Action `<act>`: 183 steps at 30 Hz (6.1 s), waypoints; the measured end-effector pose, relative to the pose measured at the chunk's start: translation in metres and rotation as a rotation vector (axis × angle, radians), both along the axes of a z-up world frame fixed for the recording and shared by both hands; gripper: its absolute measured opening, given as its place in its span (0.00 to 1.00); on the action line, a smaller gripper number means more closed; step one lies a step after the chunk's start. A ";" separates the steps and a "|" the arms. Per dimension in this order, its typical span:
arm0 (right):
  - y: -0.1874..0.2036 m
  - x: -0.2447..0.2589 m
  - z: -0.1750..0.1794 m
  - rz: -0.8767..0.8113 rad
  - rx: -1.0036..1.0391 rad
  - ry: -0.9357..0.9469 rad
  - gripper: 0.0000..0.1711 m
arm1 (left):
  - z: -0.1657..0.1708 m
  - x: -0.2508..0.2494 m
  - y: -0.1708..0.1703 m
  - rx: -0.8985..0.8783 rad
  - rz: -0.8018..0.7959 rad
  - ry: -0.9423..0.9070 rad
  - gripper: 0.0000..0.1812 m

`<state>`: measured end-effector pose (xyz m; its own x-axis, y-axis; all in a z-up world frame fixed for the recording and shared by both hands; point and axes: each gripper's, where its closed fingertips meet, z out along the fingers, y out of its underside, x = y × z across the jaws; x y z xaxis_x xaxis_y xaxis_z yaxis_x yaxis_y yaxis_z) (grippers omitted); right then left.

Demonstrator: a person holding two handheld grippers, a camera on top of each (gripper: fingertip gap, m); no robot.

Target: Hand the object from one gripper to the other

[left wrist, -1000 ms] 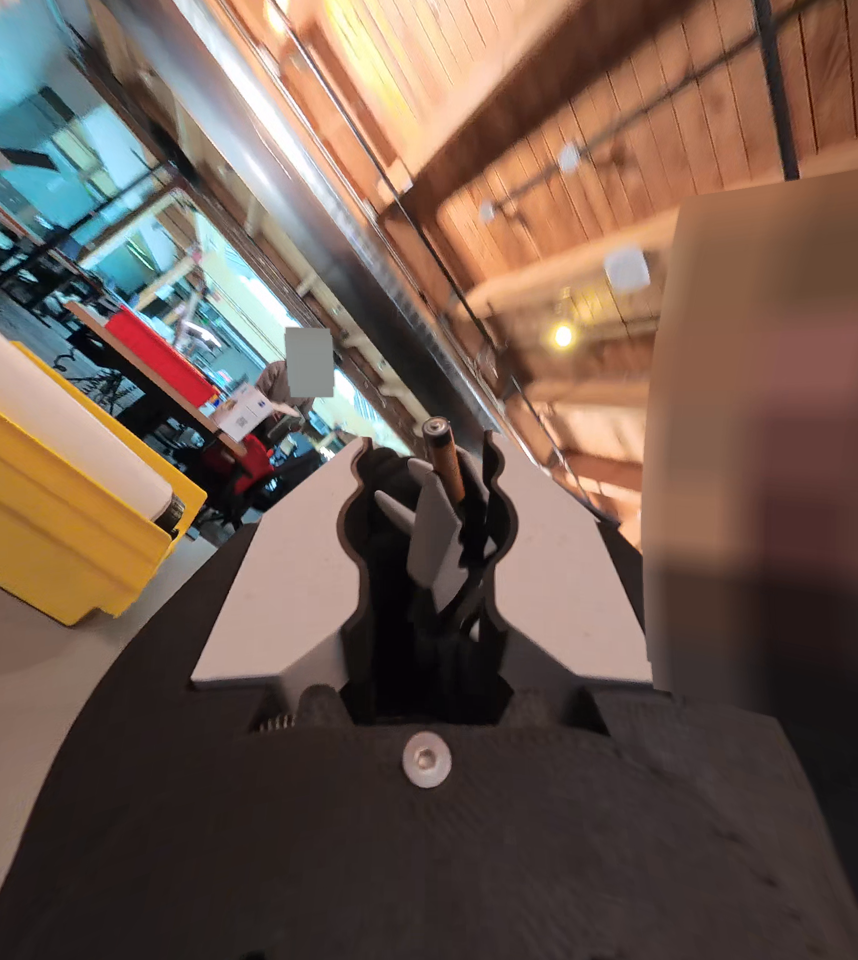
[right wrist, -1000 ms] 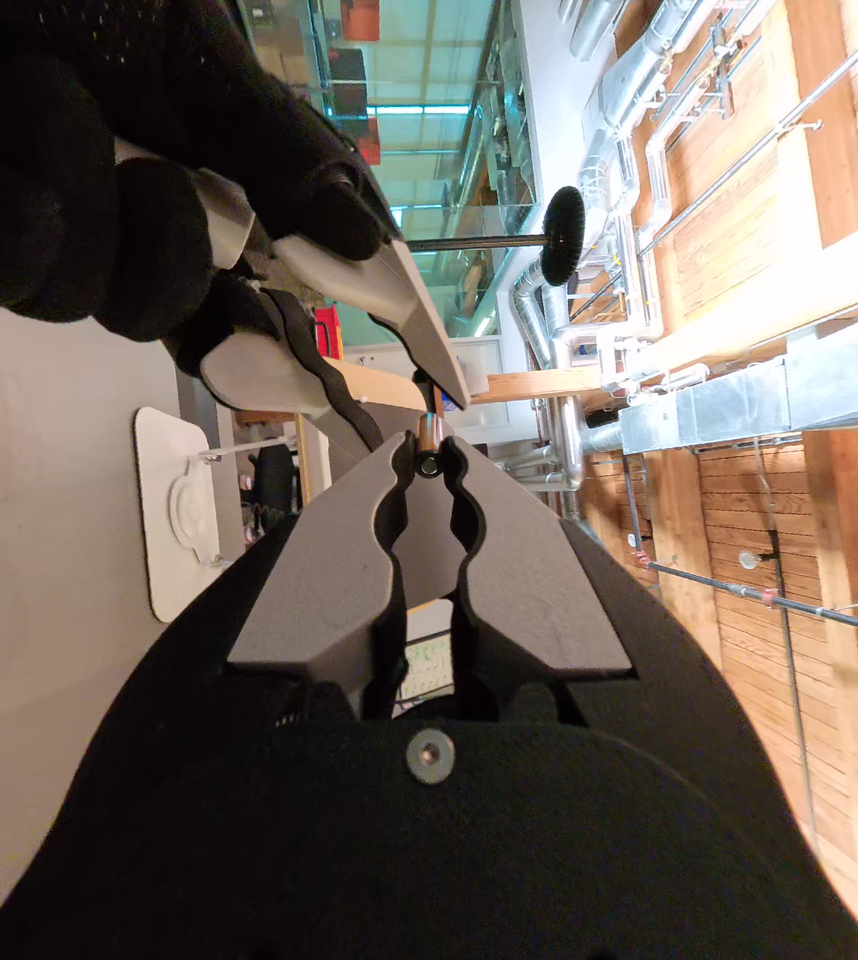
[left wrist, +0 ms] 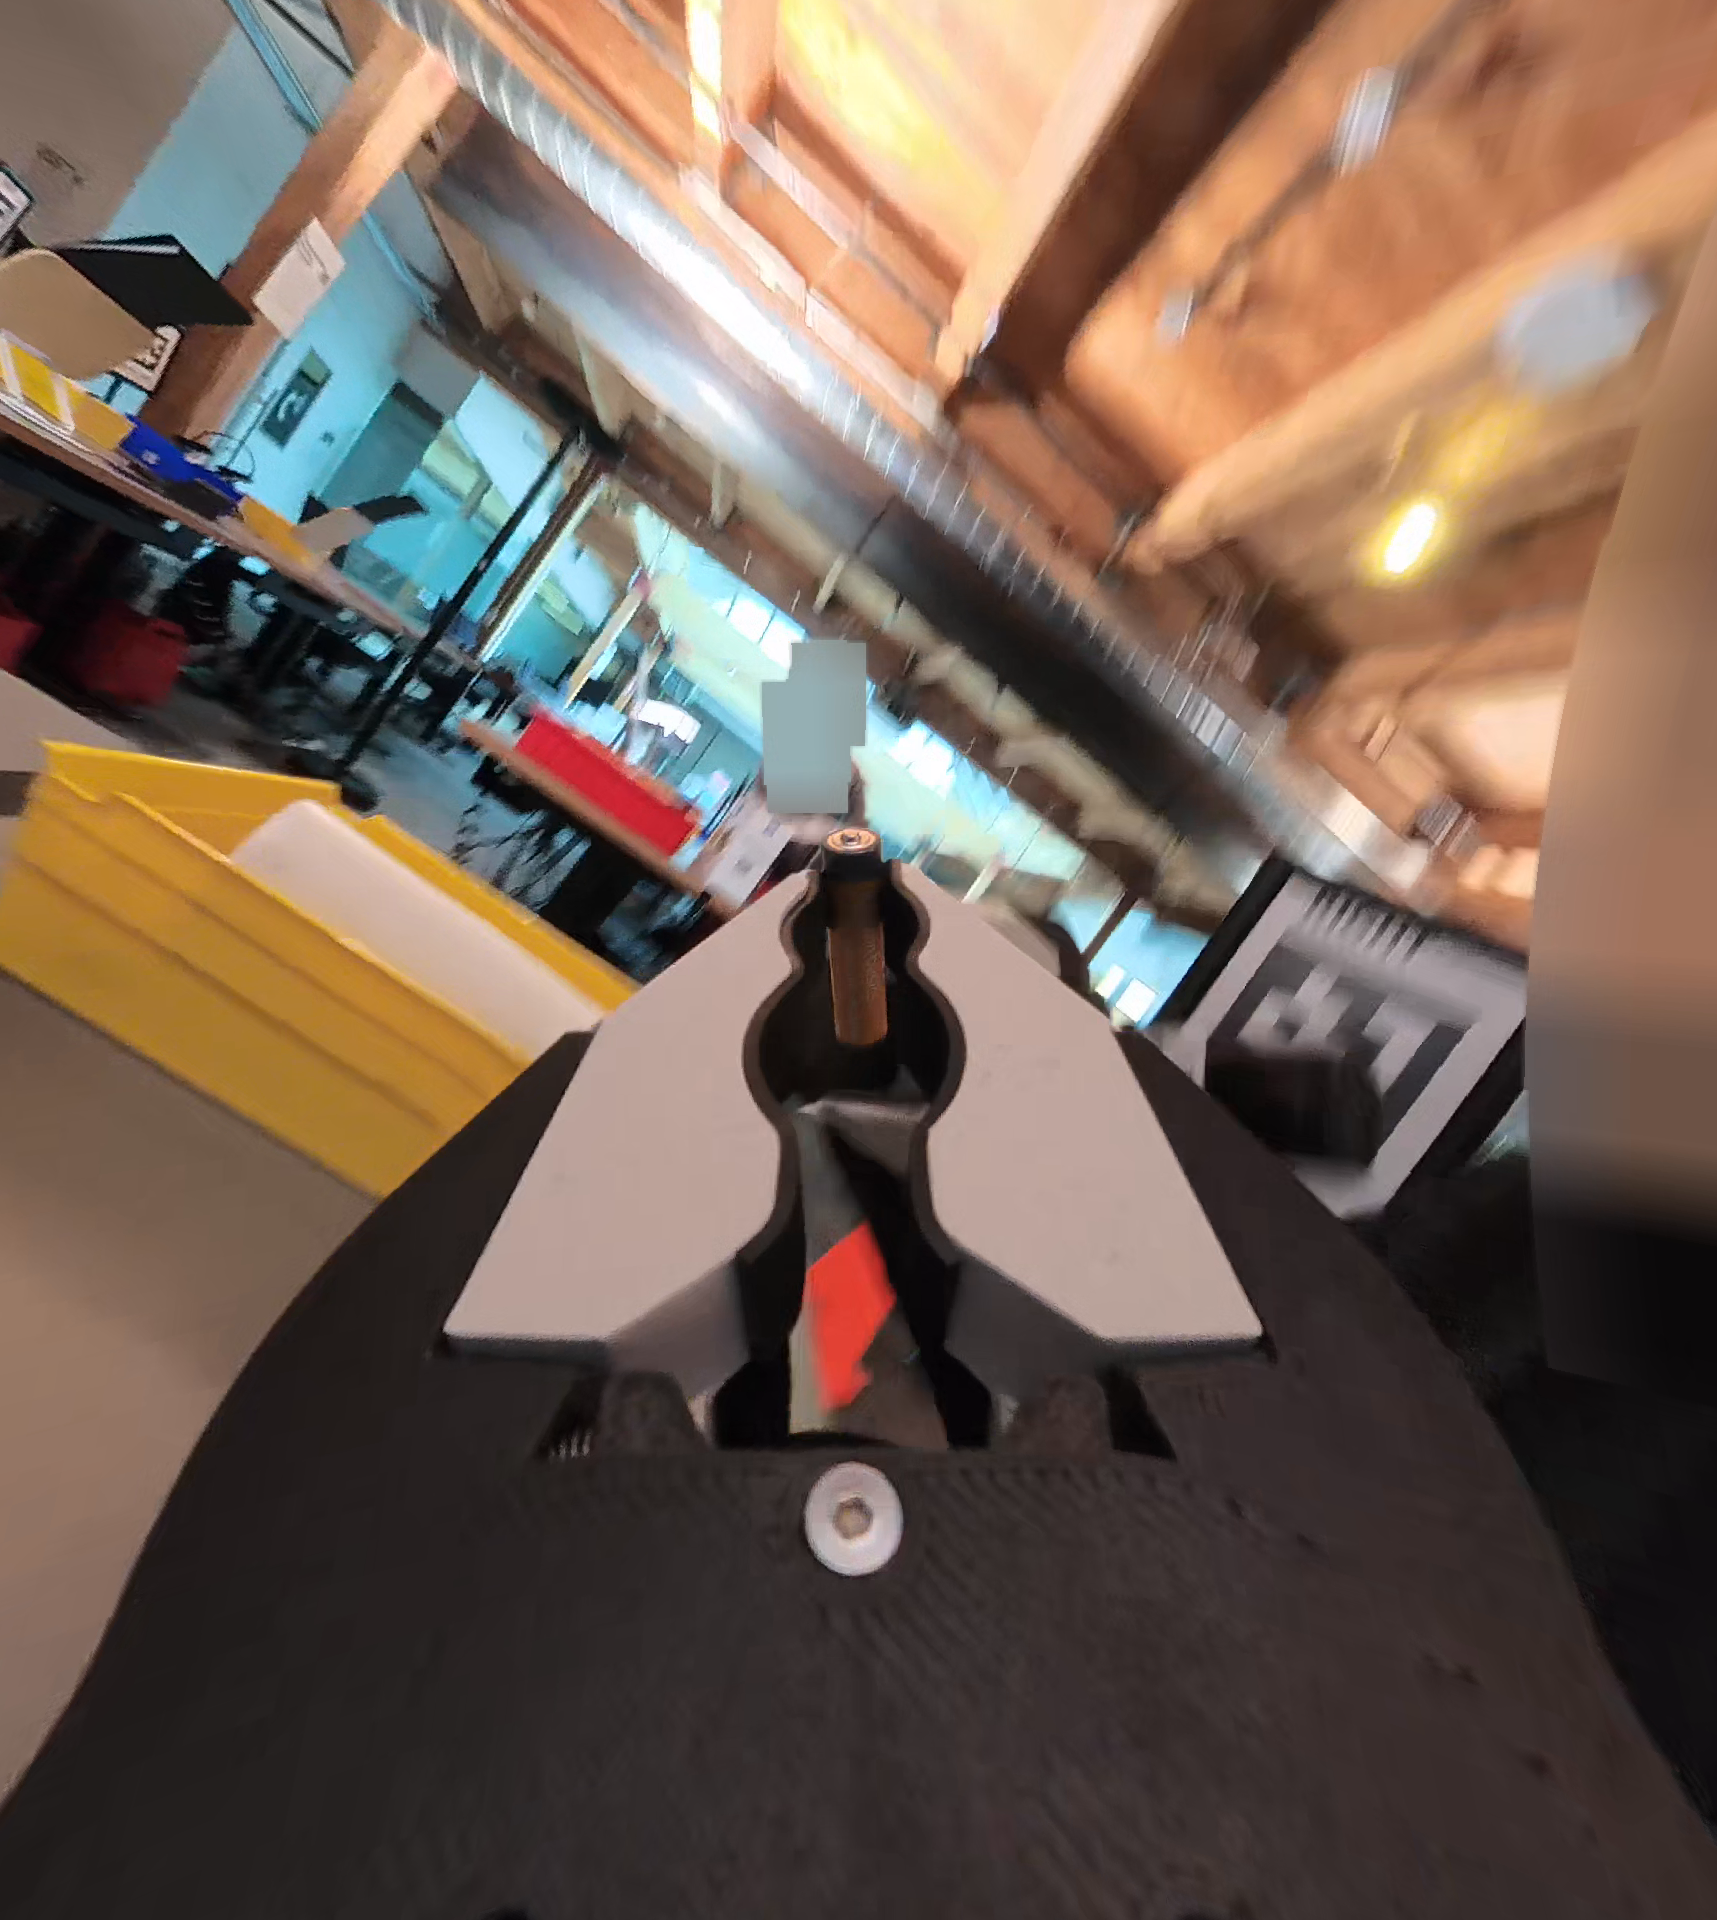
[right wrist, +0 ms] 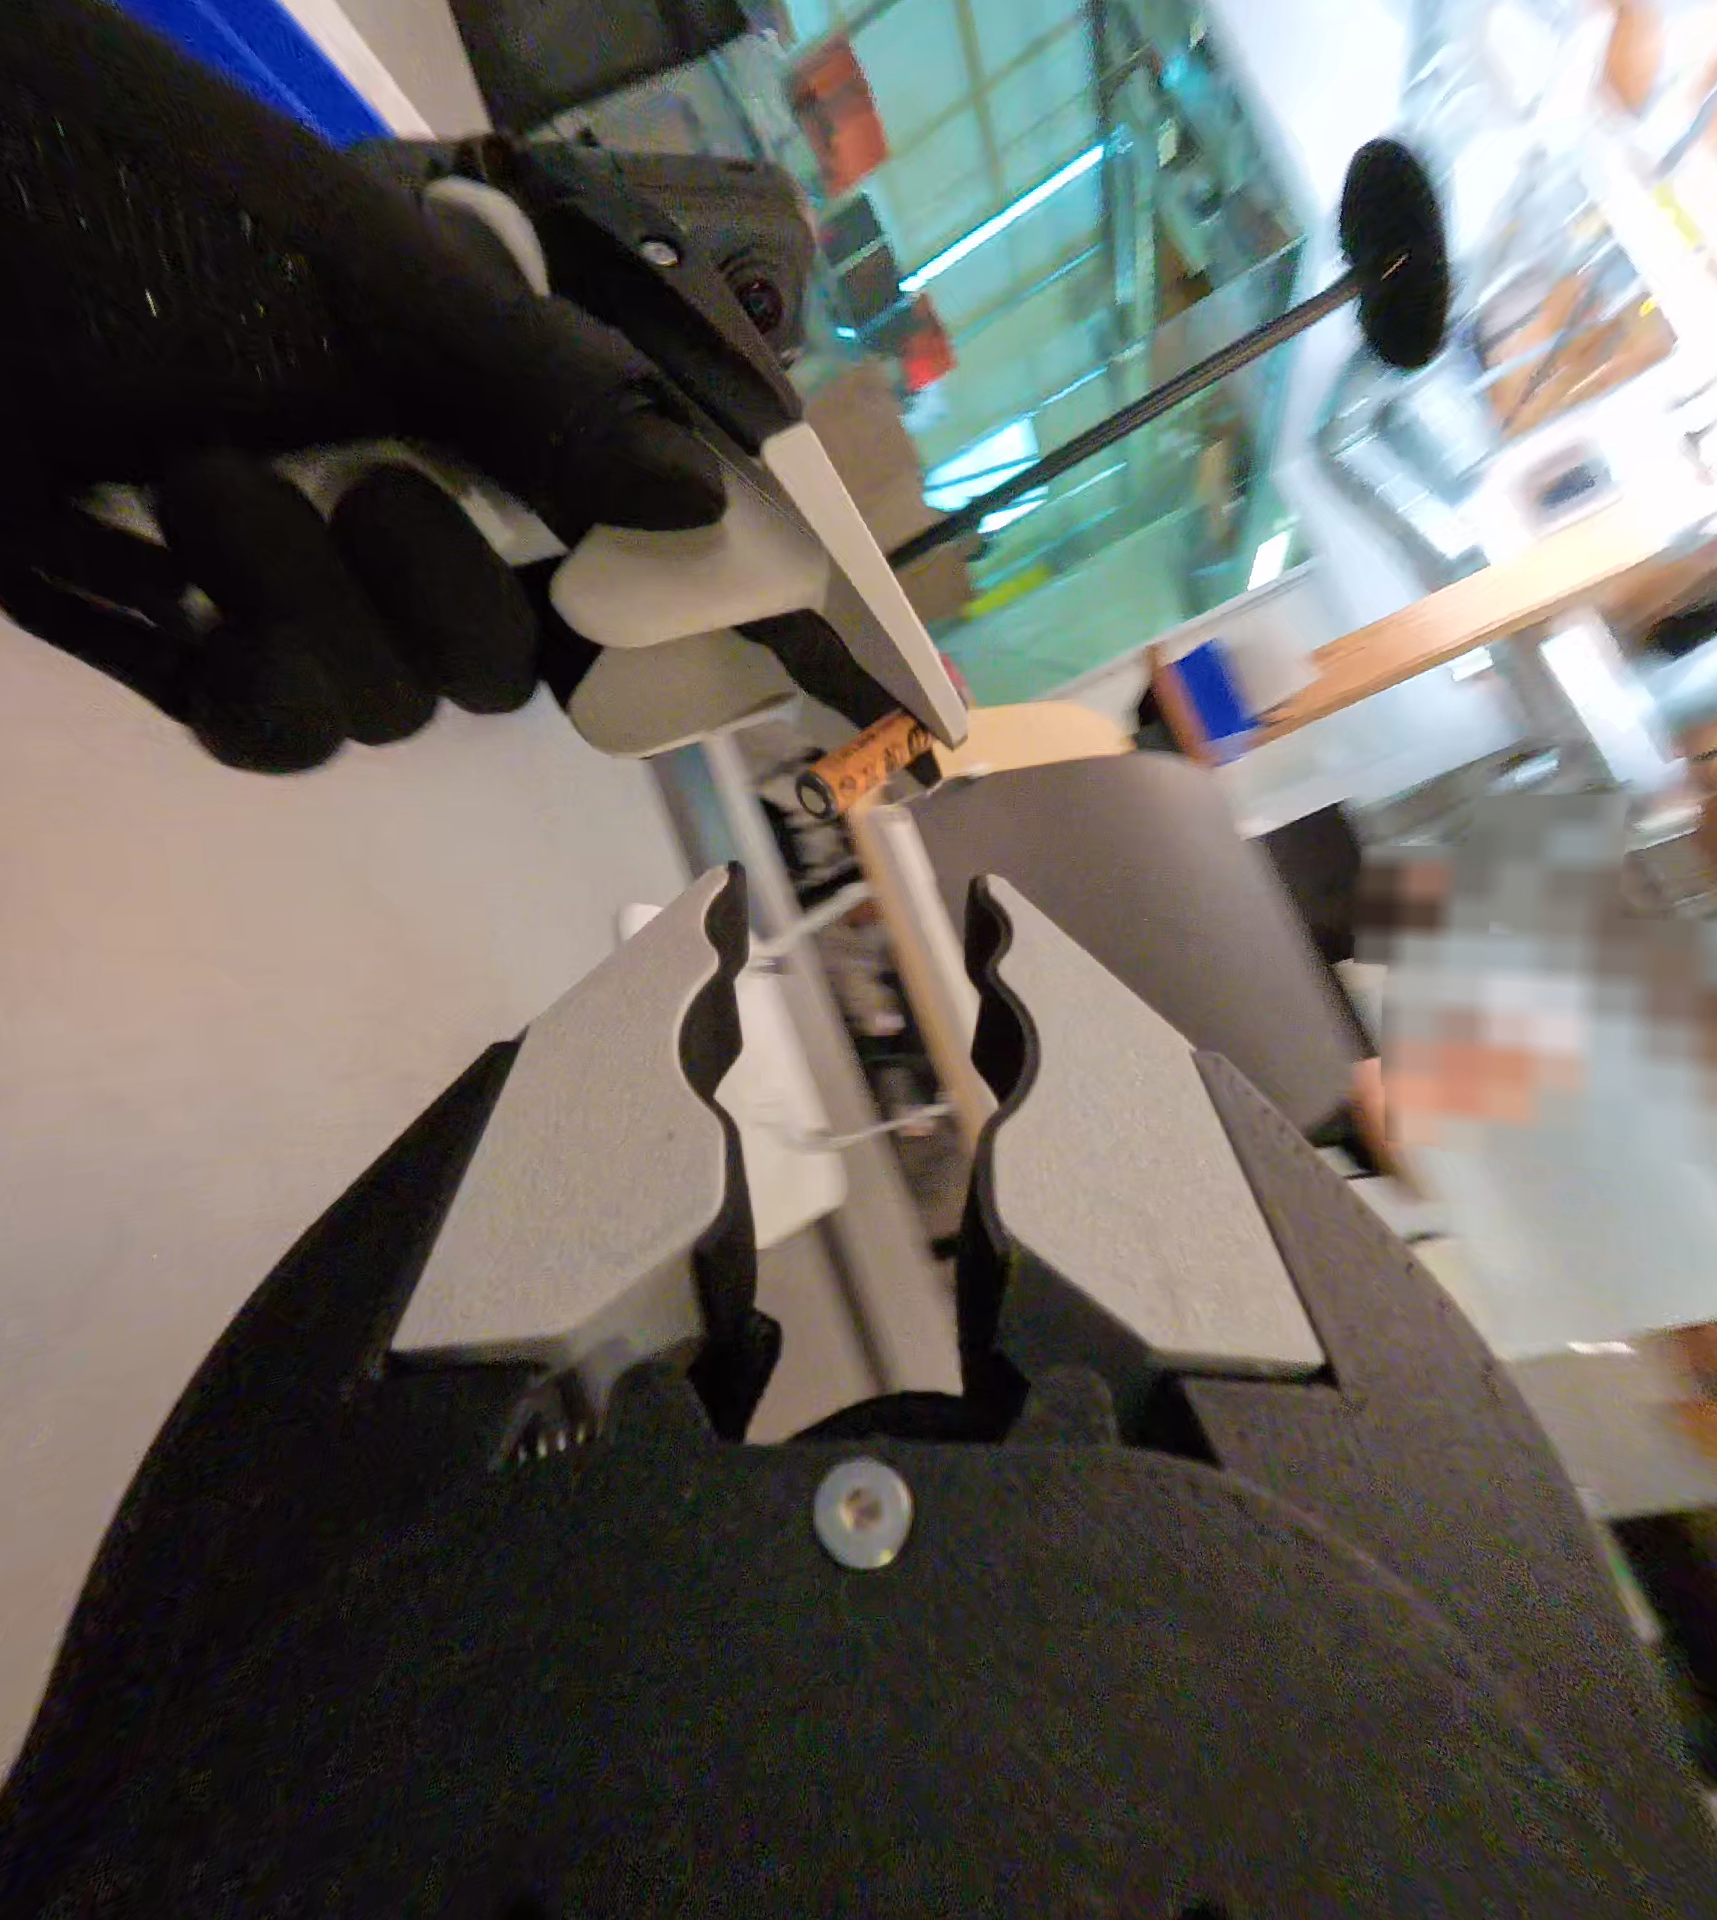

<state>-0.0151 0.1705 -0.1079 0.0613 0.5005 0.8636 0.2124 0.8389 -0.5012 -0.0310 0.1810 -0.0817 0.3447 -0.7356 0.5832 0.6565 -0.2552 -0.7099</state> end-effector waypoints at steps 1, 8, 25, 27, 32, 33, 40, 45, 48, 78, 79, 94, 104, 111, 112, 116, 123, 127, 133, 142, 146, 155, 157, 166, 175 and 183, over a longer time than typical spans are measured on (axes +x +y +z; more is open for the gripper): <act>0.002 0.002 -0.002 0.028 -0.117 -0.017 0.23 | -0.004 0.002 0.000 0.010 0.005 0.075 0.04; 0.004 0.010 0.017 0.289 -0.779 0.018 0.14 | -0.025 0.004 0.002 0.087 0.094 0.535 0.04; 0.012 -0.017 -0.010 0.255 -1.086 -0.023 0.09 | -0.046 -0.003 0.022 0.232 0.522 1.394 0.04; 0.016 -0.018 -0.013 0.216 -1.112 -0.021 0.09 | -0.051 -0.004 0.025 0.258 0.575 1.539 0.04; 0.022 -0.020 -0.023 0.145 -1.176 -0.034 0.05 | -0.059 -0.006 0.032 0.297 0.668 1.729 0.04; 0.023 -0.021 -0.025 0.131 -1.181 -0.036 0.05 | -0.060 -0.004 0.032 0.305 0.679 1.757 0.04; 0.027 -0.022 -0.033 0.102 -1.165 -0.013 0.05 | -0.065 0.001 0.037 0.334 0.685 1.824 0.05; 0.035 -0.017 -0.024 0.113 -1.136 0.054 0.05 | -0.054 0.002 0.031 0.303 0.666 1.641 0.21; 0.038 -0.011 -0.013 0.150 -1.111 0.127 0.05 | -0.039 -0.003 0.023 0.217 0.595 1.346 0.26; -0.005 -0.004 0.016 0.021 -0.145 0.351 0.05 | 0.000 0.016 0.004 -0.009 -0.110 -0.494 0.15; -0.006 -0.004 0.015 -0.010 -0.064 0.330 0.05 | 0.000 0.016 0.004 -0.013 -0.110 -0.502 0.15; -0.001 0.002 0.006 -0.133 0.426 0.169 0.05 | -0.010 0.023 0.008 -0.085 -0.119 -0.457 0.05; -0.009 0.008 -0.005 0.062 0.136 0.078 0.39 | -0.012 0.026 0.004 -0.087 -0.167 -0.214 0.05; -0.013 0.021 0.008 0.256 -0.092 -0.079 0.36 | -0.019 0.023 0.001 -0.088 -0.178 0.019 0.04; -0.013 0.021 0.008 0.268 -0.095 -0.102 0.36 | -0.019 0.022 0.001 -0.088 -0.182 0.022 0.04; -0.013 0.016 0.001 0.293 -0.072 -0.192 0.38 | -0.024 0.025 -0.002 -0.105 -0.217 0.024 0.04; -0.014 0.009 -0.014 0.303 -0.033 -0.271 0.30 | -0.032 0.038 -0.007 -0.116 -0.261 0.064 0.04; -0.013 0.009 -0.016 0.308 -0.031 -0.290 0.26 | -0.033 0.040 -0.008 -0.117 -0.275 0.062 0.04; -0.014 0.010 -0.022 0.310 -0.026 -0.317 0.26 | -0.036 0.043 -0.009 -0.117 -0.288 0.078 0.04; -0.010 0.013 -0.023 0.294 -0.045 -0.310 0.25 | -0.035 0.046 -0.009 -0.112 -0.298 0.077 0.04; -0.010 0.015 -0.024 0.297 -0.049 -0.319 0.25 | -0.037 0.047 -0.009 -0.114 -0.302 0.084 0.04; -0.013 0.015 -0.030 0.315 -0.070 -0.355 0.28 | -0.042 0.052 -0.011 -0.117 -0.323 0.129 0.04; -0.012 0.015 -0.031 0.312 -0.062 -0.361 0.28 | -0.042 0.053 -0.011 -0.116 -0.324 0.138 0.04; -0.012 0.017 -0.031 0.313 -0.065 -0.367 0.26 | -0.044 0.054 -0.011 -0.118 -0.329 0.140 0.04; -0.006 0.017 -0.022 0.297 -0.195 -0.299 0.25 | -0.034 0.037 -0.002 -0.065 -0.206 0.097 0.16; 0.009 0.016 0.001 0.352 -0.781 -0.097 0.25 | -0.044 0.001 0.011 0.193 0.423 0.815 0.29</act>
<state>0.0008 0.1793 -0.1071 -0.2649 0.9293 0.2574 0.0764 0.2863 -0.9551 -0.0300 0.1925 -0.1258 0.8539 -0.5150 -0.0752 -0.0507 0.0614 -0.9968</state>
